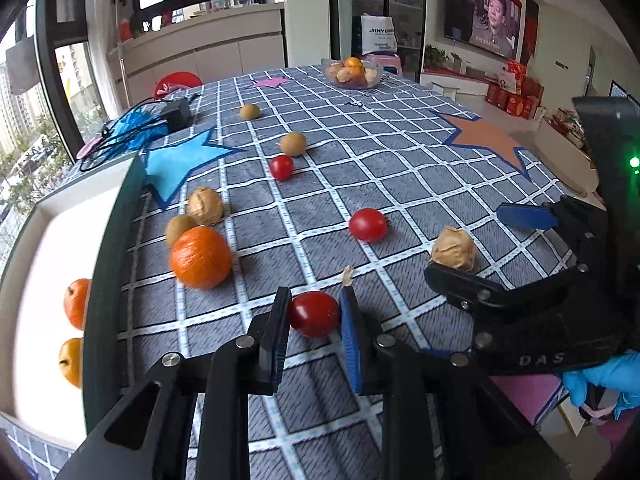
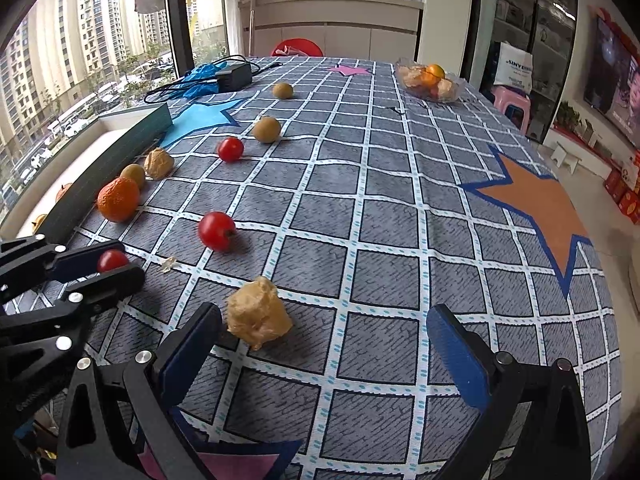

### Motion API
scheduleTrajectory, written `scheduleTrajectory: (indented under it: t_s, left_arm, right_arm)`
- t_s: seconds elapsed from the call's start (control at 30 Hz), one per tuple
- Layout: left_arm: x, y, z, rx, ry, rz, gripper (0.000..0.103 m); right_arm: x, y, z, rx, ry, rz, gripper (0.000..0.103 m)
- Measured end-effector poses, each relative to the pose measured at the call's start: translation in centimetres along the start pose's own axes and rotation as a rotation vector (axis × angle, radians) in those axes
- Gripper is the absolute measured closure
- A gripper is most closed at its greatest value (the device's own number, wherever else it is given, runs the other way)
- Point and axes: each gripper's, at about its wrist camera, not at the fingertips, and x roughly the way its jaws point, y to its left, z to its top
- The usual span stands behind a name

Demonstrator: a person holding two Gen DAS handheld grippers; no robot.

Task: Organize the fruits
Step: 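Grasp a red cherry tomato with the left gripper while the right grasps a tan husk fruit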

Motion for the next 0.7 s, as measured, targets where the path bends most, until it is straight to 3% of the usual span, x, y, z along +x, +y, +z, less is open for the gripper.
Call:
scheduleTrajectory:
  t_s: [0.1,0.17,0.23,0.5,0.7]
  left_arm:
    - [-0.4,0.6,-0.3,-0.010,-0.004,0.002,0.076]
    - [-0.7,1.0,-0.4,-0.019,-0.009,0.002,0.076]
    - [-1.0,1.3,-0.6,-0.027,-0.015,0.007,0.076]
    - [-2.9,3.1,-1.1,-0.061,-0.057,0.011,0.076]
    - [-4.3,4.5,-0.9,-0.086,-0.100,0.012,0.076]
  right_arm:
    - [-0.1,0.9,0.1,-0.015,-0.010,0.012,0.020]
    - [-0.3,1.4,0.2,-0.020,-0.017,0.020,0.040]
    - [-0.5,1.8,0.4,-0.018,-0.018,0.031,0.075]
    - [-0.9,1.2,0.7,0.051,-0.001,0.086,0.077]
    - [-1.6,2.1,1.3,0.040,-0.010,0.080,0.077]
